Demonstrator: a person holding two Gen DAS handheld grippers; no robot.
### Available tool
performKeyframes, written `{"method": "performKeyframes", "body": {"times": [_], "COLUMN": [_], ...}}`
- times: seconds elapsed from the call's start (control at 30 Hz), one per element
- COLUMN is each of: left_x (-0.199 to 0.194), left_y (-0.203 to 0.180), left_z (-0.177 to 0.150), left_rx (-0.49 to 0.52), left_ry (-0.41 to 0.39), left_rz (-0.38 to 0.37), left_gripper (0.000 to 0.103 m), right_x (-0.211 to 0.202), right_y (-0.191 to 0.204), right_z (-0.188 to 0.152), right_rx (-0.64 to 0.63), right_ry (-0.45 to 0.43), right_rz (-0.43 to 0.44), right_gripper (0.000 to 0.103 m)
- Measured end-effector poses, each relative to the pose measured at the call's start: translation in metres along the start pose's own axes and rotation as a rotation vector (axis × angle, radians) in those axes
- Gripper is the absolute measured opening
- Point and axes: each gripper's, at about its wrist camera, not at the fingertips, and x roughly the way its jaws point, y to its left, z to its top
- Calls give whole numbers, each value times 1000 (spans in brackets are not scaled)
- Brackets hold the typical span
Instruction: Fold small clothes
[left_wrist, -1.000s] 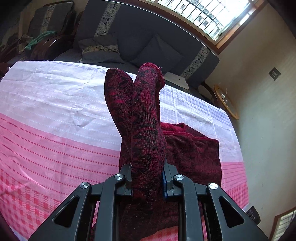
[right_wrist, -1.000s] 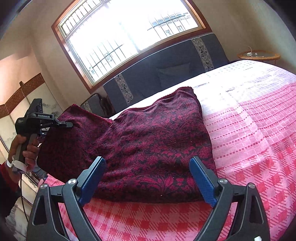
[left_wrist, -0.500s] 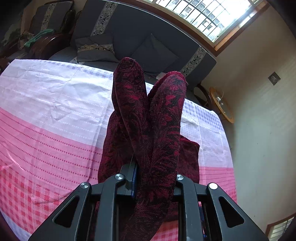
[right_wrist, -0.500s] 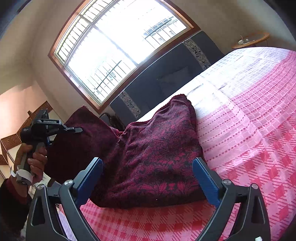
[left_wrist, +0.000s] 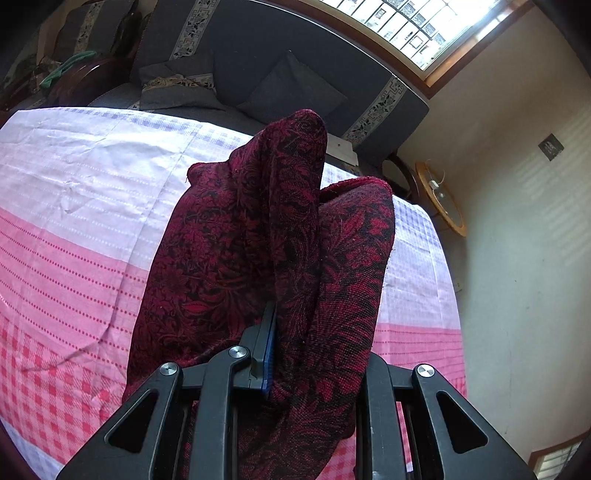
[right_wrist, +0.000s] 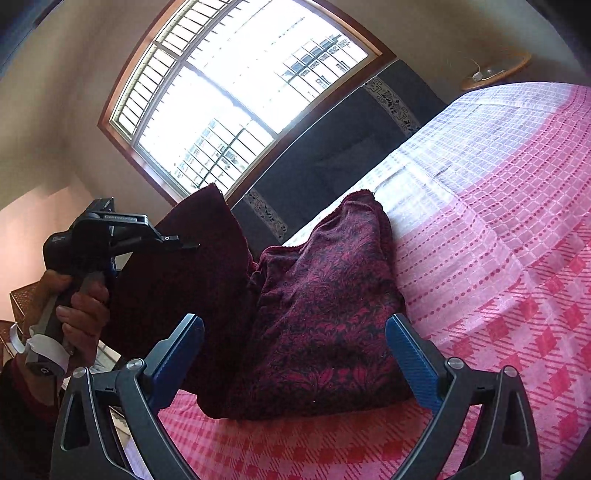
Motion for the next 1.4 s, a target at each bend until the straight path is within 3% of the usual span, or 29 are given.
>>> {"method": "performKeyframes", "body": {"times": [0.3,0.4,0.77,1.1,1.2,1.27,1.33,1.4], "left_x": [27,34,72,92,96,97,92,87], "left_y": [-27,-33,-52,-63,-57,-48,-43,-43], "left_z": [-13,-16,-25,-15,-6,0,5,8], "left_rx": [-2,-5,-6,50,2,-64,-92,-99], "left_ry": [32,36,91,198,265,298,297,316], "left_rz": [24,35,56,21,-72,-185,-274,-439], "left_gripper": [20,20,20,21,29,40,44,44], "right_x": [3,9,8,7,6,6,8,8], "right_y": [15,14,6,-24,-28,-27,-25,-22], "right_z": [-5,-5,-5,-1,-1,-1,0,0], "right_rx": [-72,-64,-10,168,194,191,180,170], "right_ry": [36,73,69,54,43,38,37,38], "right_rz": [3,17,57,119,119,114,107,103], "right_gripper": [98,98,99,99,99,99,99,99]}}
